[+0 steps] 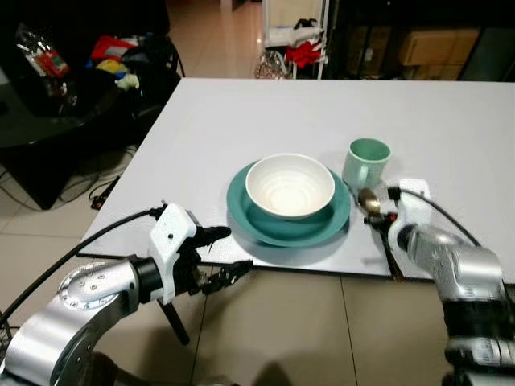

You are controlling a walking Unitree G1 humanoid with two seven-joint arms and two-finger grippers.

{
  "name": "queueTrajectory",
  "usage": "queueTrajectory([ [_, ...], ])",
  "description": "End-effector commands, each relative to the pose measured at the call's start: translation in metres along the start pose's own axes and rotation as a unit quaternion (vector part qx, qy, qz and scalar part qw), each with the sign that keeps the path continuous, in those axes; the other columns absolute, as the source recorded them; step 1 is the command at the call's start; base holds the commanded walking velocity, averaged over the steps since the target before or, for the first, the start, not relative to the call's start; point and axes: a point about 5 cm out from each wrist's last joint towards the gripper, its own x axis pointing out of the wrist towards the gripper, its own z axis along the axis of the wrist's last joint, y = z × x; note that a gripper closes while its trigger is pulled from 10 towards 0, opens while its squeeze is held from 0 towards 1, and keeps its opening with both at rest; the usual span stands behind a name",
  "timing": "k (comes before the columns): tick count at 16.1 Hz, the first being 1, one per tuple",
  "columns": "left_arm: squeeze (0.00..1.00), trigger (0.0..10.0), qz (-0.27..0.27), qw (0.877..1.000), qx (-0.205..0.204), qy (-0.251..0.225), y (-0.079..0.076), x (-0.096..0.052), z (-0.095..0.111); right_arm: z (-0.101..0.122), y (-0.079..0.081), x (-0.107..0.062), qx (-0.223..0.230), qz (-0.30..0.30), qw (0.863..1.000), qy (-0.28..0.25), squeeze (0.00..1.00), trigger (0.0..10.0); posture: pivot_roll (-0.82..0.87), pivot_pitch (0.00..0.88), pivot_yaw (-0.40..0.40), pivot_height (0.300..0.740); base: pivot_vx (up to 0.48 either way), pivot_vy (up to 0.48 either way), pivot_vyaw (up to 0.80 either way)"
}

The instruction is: Setting the table

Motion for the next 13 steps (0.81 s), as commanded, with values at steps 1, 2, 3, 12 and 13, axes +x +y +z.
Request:
queueTrajectory([
  [1, 0.00, 10.0, 0.004, 1.000, 0.003, 0.003, 0.002, -0.002, 0.002, 0.006, 0.001, 0.005, -0.012, 0.008, 1.000, -0.007, 0.00, 10.0, 0.10, 0.000, 0.069, 0.740, 0.000, 0.000, 0.00],
  [2, 0.00, 10.0, 0.005, 1.000, 0.003, 0.003, 0.002, -0.003, 0.002, 0.009, 0.003, 0.008, -0.012, 0.017, 1.000, -0.012, 0.00, 10.0, 0.10, 0.000, 0.071, 0.740, 0.000, 0.000, 0.00],
  [3, 0.00, 10.0, 0.005, 1.000, 0.003, 0.003, 0.002, -0.003, 0.001, 0.012, 0.006, 0.011, -0.006, 0.023, 1.000, -0.017, 0.00, 10.0, 0.10, 0.000, 0.074, 0.740, 0.000, 0.000, 0.00],
  [12, 0.00, 10.0, 0.005, 1.000, 0.002, 0.001, 0.003, -0.002, 0.003, 0.017, 0.018, 0.023, 0.034, 0.024, 0.999, -0.028, 1.00, 10.0, 0.10, 0.000, 0.076, 0.740, 0.000, 0.000, 0.00],
  [13, 0.00, 10.0, 0.005, 1.000, 0.002, 0.001, 0.004, -0.002, 0.003, 0.016, 0.017, 0.021, 0.035, 0.020, 0.999, -0.029, 1.00, 10.0, 0.10, 0.000, 0.077, 0.740, 0.000, 0.000, 0.00],
])
